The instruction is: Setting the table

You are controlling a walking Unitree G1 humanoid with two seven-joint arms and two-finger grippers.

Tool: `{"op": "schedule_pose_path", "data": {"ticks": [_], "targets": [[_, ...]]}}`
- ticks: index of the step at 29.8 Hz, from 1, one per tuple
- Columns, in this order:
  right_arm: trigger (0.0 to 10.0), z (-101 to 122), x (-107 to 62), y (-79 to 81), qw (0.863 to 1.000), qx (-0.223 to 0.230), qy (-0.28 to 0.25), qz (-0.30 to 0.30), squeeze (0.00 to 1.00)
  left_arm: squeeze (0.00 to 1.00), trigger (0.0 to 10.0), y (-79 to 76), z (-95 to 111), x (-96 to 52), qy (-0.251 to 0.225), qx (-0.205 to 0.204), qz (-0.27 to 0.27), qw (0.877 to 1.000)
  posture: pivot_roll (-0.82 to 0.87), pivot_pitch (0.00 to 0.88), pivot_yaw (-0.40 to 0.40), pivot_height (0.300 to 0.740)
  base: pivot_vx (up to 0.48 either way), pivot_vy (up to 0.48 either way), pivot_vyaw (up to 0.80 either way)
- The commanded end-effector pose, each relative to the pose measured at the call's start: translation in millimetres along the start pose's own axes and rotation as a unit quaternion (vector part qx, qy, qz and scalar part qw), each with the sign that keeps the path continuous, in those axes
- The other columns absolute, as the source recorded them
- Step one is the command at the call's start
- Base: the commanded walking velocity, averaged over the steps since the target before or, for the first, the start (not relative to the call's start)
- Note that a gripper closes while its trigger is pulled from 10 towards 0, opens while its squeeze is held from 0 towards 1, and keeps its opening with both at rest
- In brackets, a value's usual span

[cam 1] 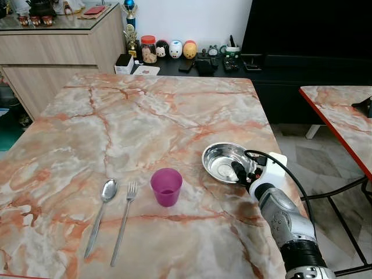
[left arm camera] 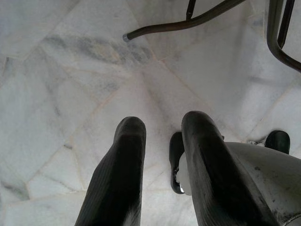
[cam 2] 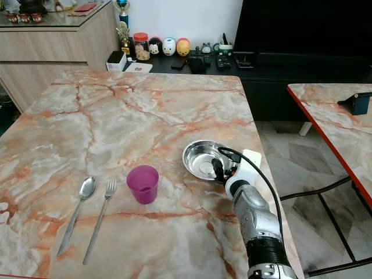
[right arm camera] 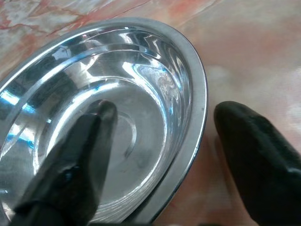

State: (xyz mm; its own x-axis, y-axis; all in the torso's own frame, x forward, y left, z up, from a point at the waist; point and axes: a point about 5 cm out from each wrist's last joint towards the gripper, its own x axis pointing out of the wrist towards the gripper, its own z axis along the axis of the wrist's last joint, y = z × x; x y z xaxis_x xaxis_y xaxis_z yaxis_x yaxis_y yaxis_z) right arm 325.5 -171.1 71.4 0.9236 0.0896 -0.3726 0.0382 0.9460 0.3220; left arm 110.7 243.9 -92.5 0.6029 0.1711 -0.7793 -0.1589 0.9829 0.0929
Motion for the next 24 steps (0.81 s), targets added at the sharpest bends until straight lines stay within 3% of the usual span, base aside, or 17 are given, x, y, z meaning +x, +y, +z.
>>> {"op": "schedule_pose_path", "data": {"ticks": [1,24], "targets": [[0.0,1.6,2.3,3.6,1.0,0.001,0.002,0.004,0.0,0.0,10.0,-1.1,-1.3,-0.4,0.002,0.004,-0.002,1.0,-0.03,0.0,-0.008,0.732,0.0,0.0,0.0],[0.0,-0.2,1.1,3.9,1.0,-0.002,0.006,0.006,0.0,0.0,10.0,-2.5,2.5,1.0,-0.005,0.0,-0.005,1.0,-0.04,0.0,-0.009,0.732,0.0,0.0,0.0]]}}
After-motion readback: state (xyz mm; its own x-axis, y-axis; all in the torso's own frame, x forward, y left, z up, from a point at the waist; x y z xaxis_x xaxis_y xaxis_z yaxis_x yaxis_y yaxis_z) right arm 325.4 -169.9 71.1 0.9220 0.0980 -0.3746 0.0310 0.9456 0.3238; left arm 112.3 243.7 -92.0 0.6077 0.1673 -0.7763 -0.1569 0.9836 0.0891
